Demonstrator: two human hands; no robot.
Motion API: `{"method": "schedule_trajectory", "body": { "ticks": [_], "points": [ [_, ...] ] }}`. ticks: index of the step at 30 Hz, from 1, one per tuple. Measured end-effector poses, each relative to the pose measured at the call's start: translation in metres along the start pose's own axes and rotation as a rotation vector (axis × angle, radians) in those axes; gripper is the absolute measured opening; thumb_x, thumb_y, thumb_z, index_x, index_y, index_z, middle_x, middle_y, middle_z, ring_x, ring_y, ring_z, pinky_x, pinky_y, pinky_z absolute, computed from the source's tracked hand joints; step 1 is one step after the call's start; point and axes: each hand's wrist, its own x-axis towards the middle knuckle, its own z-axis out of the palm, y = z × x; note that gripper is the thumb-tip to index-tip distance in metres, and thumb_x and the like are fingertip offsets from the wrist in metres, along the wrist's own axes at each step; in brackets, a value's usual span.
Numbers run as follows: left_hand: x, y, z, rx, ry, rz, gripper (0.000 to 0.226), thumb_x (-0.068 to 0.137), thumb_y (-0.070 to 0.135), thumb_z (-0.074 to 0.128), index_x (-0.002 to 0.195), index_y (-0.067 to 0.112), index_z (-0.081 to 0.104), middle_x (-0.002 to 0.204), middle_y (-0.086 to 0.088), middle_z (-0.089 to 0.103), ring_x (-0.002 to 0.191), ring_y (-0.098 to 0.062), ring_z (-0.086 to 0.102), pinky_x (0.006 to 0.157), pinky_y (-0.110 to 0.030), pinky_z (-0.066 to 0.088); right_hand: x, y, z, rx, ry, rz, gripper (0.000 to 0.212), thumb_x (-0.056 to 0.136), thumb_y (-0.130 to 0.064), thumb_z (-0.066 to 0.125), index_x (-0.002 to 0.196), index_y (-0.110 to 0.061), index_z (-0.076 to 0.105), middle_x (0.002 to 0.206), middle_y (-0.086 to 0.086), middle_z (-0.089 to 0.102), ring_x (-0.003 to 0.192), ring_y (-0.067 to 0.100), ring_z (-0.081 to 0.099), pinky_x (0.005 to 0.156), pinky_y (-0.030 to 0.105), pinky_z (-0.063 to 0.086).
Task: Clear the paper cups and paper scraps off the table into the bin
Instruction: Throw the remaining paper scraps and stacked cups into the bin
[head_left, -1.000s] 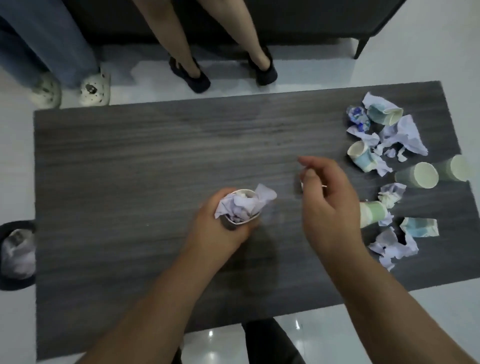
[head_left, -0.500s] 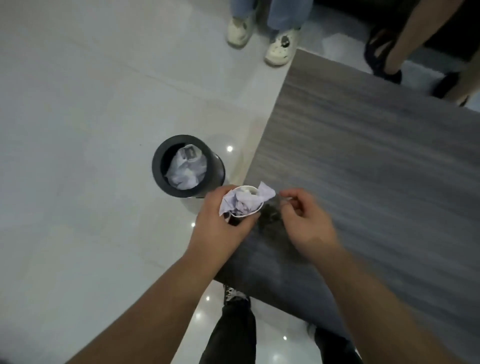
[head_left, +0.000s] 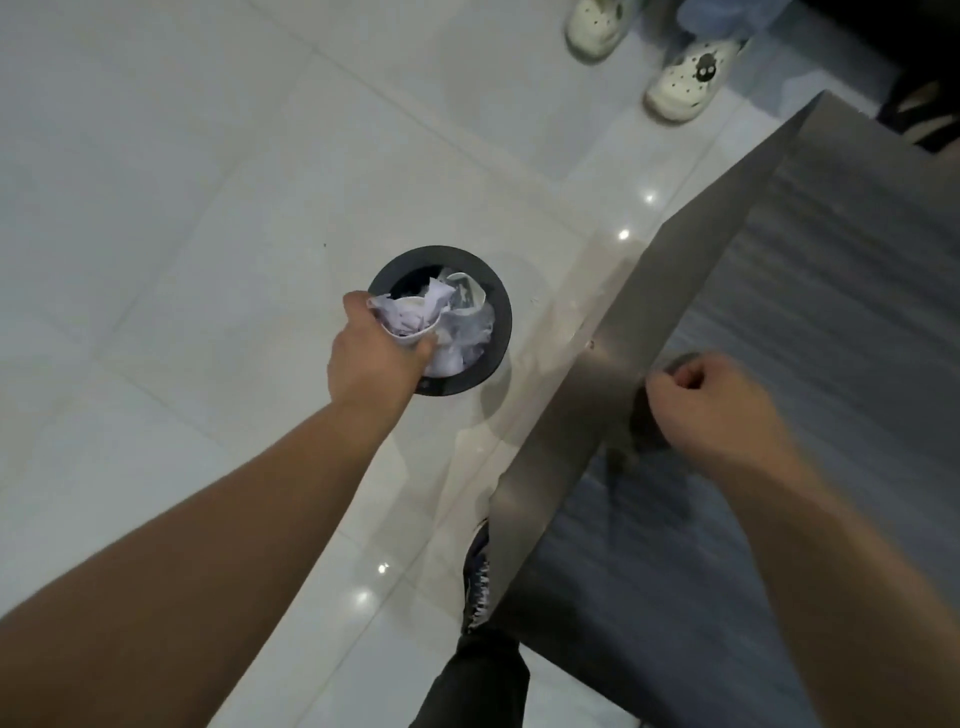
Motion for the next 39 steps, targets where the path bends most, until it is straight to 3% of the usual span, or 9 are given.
{"method": "schedule_trajectory", "body": {
  "ticks": [7, 12, 18, 23, 26, 29, 34, 36, 39],
  "points": [
    [0.075, -0.019, 0.093, 0.348, -0.248, -0.046, 0.079, 0.087, 0.054, 0.081, 0.151, 0.021, 0.048, 0.149, -0.015, 0.054, 0.13, -0.039, 0.062, 0.106, -0.046, 0.051, -0.007, 0.015, 0.01, -0.095, 0.034, -0.129, 0.037, 0.082, -0.06, 0.067, 0.089, -0.033, 0.043, 0.09, -0.008, 0.054, 0.075, 0.013, 0.054, 0.055, 0.028, 0.035],
    [0.096, -0.012, 0.124, 0.469, -0.329, -0.059, 0.063, 0.09, 0.049, 0.078, 0.141, 0.018, 0.058, 0.14, -0.013, 0.065, 0.131, -0.039, 0.062, 0.105, -0.043, 0.052, -0.011, 0.017, 0.013, -0.062, 0.031, -0.21, 0.039, 0.075, -0.061, 0.067, 0.089, -0.035, 0.042, 0.089, -0.006, 0.055, 0.079, 0.017, 0.055, 0.058, 0.031, 0.038],
    [0.113, -0.002, 0.148, 0.386, -0.442, -0.097, 0.048, 0.102, 0.022, 0.068, 0.146, 0.006, 0.06, 0.143, -0.021, 0.066, 0.131, -0.04, 0.064, 0.103, -0.041, 0.052, -0.011, 0.019, 0.005, -0.043, -0.048, -0.213, 0.038, 0.076, -0.058, 0.072, 0.091, -0.037, 0.044, 0.089, -0.008, 0.057, 0.078, 0.013, 0.057, 0.058, 0.027, 0.04],
    [0.106, 0.0, 0.144, 0.213, -0.509, -0.152, 0.068, 0.105, 0.025, 0.059, 0.167, 0.012, 0.034, 0.162, -0.021, 0.049, 0.146, -0.043, 0.05, 0.119, -0.047, 0.041, -0.005, 0.022, 0.006, -0.023, -0.063, -0.224, 0.039, 0.075, -0.051, 0.075, 0.093, -0.035, 0.044, 0.093, -0.006, 0.059, 0.085, 0.017, 0.058, 0.061, 0.031, 0.04],
    [0.073, 0.001, 0.115, 0.14, -0.46, -0.115, 0.073, 0.104, 0.022, 0.059, 0.17, 0.023, 0.027, 0.162, -0.022, 0.046, 0.146, -0.042, 0.048, 0.115, -0.04, 0.039, -0.003, 0.021, 0.004, -0.053, -0.086, -0.21, 0.047, 0.068, -0.061, 0.067, 0.098, -0.034, 0.045, 0.099, -0.008, 0.058, 0.092, 0.018, 0.058, 0.069, 0.034, 0.043],
    [0.018, 0.01, 0.073, 0.067, -0.233, -0.08, 0.057, 0.103, 0.021, 0.052, 0.16, 0.026, 0.045, 0.142, -0.019, 0.063, 0.121, -0.04, 0.064, 0.094, -0.038, 0.05, -0.003, 0.019, 0.003, -0.055, -0.121, -0.21, 0.044, 0.064, -0.064, 0.062, 0.092, -0.035, 0.044, 0.097, -0.012, 0.054, 0.093, 0.019, 0.056, 0.063, 0.031, 0.037],
    [-0.12, 0.057, 0.017, -0.073, -0.101, 0.098, 0.028, 0.108, 0.029, 0.053, 0.134, 0.033, 0.064, 0.104, 0.013, 0.07, 0.091, -0.006, 0.067, 0.073, -0.026, 0.048, 0.002, 0.034, -0.016, 0.153, -0.264, -0.247, 0.015, 0.091, -0.045, 0.065, 0.094, -0.031, 0.068, 0.101, -0.012, 0.07, 0.103, 0.02, 0.068, 0.089, 0.032, 0.053],
    [-0.175, 0.087, 0.012, -0.084, -0.132, 0.206, 0.023, 0.107, 0.029, 0.057, 0.126, 0.038, 0.067, 0.104, 0.019, 0.071, 0.091, 0.004, 0.066, 0.075, -0.019, 0.049, -0.01, 0.056, -0.035, 0.302, -0.213, -0.235, 0.017, 0.1, -0.034, 0.059, 0.1, -0.027, 0.075, 0.098, -0.011, 0.072, 0.104, 0.019, 0.07, 0.086, 0.026, 0.049],
    [-0.247, 0.133, 0.03, -0.044, -0.222, 0.34, 0.022, 0.105, 0.024, 0.062, 0.122, 0.033, 0.072, 0.108, 0.014, 0.076, 0.093, 0.0, 0.071, 0.086, -0.03, 0.058, -0.052, 0.113, -0.069, 0.427, -0.074, -0.218, 0.012, 0.1, -0.029, 0.063, 0.095, -0.029, 0.074, 0.091, -0.012, 0.073, 0.092, 0.01, 0.07, 0.081, 0.019, 0.044]
  ]
}}
